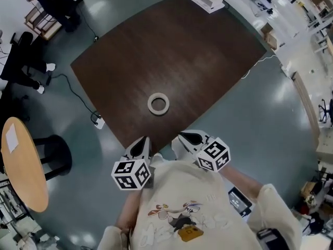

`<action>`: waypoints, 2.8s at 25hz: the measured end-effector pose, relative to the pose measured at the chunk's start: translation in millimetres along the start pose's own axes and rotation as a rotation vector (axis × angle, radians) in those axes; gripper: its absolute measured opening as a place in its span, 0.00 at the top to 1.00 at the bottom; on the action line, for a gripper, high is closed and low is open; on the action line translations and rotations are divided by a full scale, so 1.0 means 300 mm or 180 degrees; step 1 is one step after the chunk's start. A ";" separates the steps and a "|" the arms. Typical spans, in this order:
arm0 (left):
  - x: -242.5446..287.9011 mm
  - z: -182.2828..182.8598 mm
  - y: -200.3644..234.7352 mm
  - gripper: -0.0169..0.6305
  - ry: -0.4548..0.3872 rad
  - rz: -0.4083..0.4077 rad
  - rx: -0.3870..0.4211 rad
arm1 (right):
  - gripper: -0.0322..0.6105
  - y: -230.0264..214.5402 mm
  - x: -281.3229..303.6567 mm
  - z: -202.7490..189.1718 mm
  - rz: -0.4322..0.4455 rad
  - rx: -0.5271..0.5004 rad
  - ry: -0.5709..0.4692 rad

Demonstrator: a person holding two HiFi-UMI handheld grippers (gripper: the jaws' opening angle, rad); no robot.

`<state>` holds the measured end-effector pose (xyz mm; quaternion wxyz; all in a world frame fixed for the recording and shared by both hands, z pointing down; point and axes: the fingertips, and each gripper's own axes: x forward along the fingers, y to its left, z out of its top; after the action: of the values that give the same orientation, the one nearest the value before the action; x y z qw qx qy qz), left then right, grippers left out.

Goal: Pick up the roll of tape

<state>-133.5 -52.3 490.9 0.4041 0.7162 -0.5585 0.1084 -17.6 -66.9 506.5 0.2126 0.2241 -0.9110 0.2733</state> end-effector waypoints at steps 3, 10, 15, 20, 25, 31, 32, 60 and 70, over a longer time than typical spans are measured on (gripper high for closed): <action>0.103 0.004 0.041 0.97 0.0163 0.0118 -0.0003 | 0.94 -0.062 0.036 0.034 0.0080 -0.0061 0.0032; 0.288 -0.027 0.095 0.86 0.0485 0.0196 -0.0227 | 0.94 -0.173 0.085 0.077 0.0279 0.0036 0.0091; 0.405 -0.052 0.173 0.82 0.0693 0.0412 -0.0265 | 0.94 -0.236 0.115 0.098 0.0343 0.0030 0.0119; 0.498 -0.055 0.238 0.80 0.0869 0.0539 -0.0305 | 0.94 -0.269 0.129 0.111 0.0398 0.0059 0.0161; 0.587 -0.042 0.301 0.79 0.0993 0.0587 -0.0310 | 0.94 -0.296 0.169 0.130 0.0403 0.0103 0.0179; 0.663 -0.037 0.354 0.79 0.1170 0.0657 -0.0247 | 0.94 -0.336 0.216 0.168 0.0410 0.0144 0.0197; 0.672 -0.035 0.359 0.79 0.1192 0.0666 -0.0237 | 0.94 -0.345 0.223 0.172 0.0407 0.0141 0.0206; 0.874 -0.076 0.480 0.78 0.1602 0.0712 -0.0279 | 0.94 -0.481 0.319 0.201 0.0299 0.0281 0.0337; 0.863 -0.066 0.504 0.82 0.1593 0.0930 -0.0028 | 0.94 -0.455 0.309 0.203 0.0285 0.0235 0.0275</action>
<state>-170.4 -230.4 730.1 0.5125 0.5774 -0.5392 0.3364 -37.2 -232.4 562.5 0.2309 0.1788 -0.8994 0.3253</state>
